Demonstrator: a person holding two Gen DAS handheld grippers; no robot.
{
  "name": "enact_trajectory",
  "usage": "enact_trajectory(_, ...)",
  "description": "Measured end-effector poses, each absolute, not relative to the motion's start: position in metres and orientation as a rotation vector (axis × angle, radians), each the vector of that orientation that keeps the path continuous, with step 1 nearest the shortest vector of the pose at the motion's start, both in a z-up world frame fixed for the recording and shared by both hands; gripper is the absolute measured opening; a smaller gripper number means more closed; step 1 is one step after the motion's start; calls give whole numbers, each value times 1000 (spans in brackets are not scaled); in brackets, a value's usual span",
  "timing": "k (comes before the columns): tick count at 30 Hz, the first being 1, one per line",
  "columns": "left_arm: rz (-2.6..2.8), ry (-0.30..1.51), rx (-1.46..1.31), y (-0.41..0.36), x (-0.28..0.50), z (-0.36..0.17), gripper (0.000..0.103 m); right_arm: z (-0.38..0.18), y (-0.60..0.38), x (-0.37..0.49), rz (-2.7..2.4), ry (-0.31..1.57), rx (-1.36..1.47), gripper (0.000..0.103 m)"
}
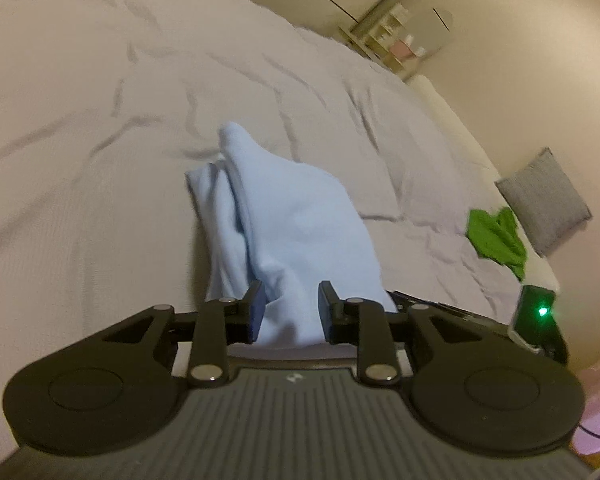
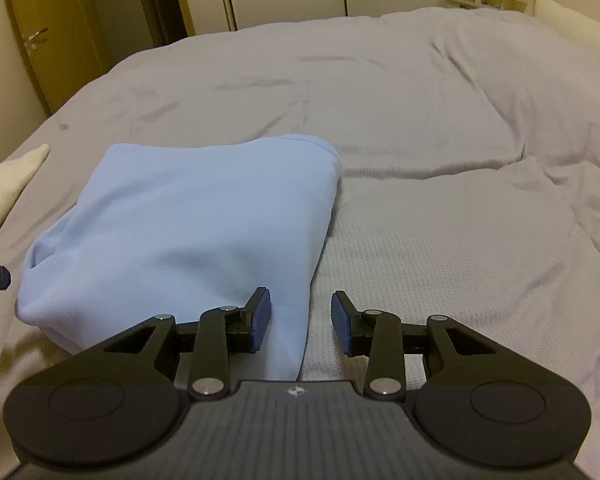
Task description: Fold clothes
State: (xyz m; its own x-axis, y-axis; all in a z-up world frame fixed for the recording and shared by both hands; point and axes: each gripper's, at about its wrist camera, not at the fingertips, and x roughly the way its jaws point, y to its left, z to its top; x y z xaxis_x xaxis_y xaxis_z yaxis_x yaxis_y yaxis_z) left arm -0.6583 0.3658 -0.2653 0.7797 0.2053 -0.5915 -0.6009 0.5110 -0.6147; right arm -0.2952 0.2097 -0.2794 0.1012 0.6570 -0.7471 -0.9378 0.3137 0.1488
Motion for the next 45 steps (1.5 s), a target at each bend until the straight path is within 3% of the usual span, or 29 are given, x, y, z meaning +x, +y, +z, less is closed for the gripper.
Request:
enact_trajectory(8, 479, 598, -1084, 402, -633, -297, 29, -283, 210, -291, 1232, 840, -397, 42)
enact_trajectory(14, 341, 471, -1198, 407, -636, -305, 12, -287, 212, -289, 1235, 842, -391, 44)
enact_trajectory(16, 326, 380, -1104, 403, -648, -283, 10, -287, 211, -288, 1235, 843, -391, 45)
enact_trajectory(18, 382, 409, -954, 397, -650, -272, 10, -287, 210, -288, 1241, 845, -388, 49)
enact_trajectory(21, 501, 657, -801, 387, -631, -299, 13, -288, 212, -289, 1249, 845, -389, 49)
enact_trajectory(23, 531, 673, -819, 381, -634, -317, 14, -289, 213, -292, 1255, 837, -406, 50)
enact_trajectory(26, 579, 579, -873, 376, -651, -308, 14, -290, 212, -293, 1266, 834, -419, 51)
enact_trajectory(32, 777, 567, -755, 362, -671, -281, 10, -289, 209, -288, 1248, 831, -418, 53)
enact_trajectory(34, 687, 513, -837, 361, -671, -282, 22, -285, 205, -287, 1233, 812, -390, 53)
enact_trajectory(39, 575, 413, -898, 361, -655, -277, 24, -275, 184, -272, 1258, 838, -188, 52)
enact_trajectory(45, 635, 569, -702, 353, -624, -295, 24, -269, 169, -272, 1377, 860, -54, 43)
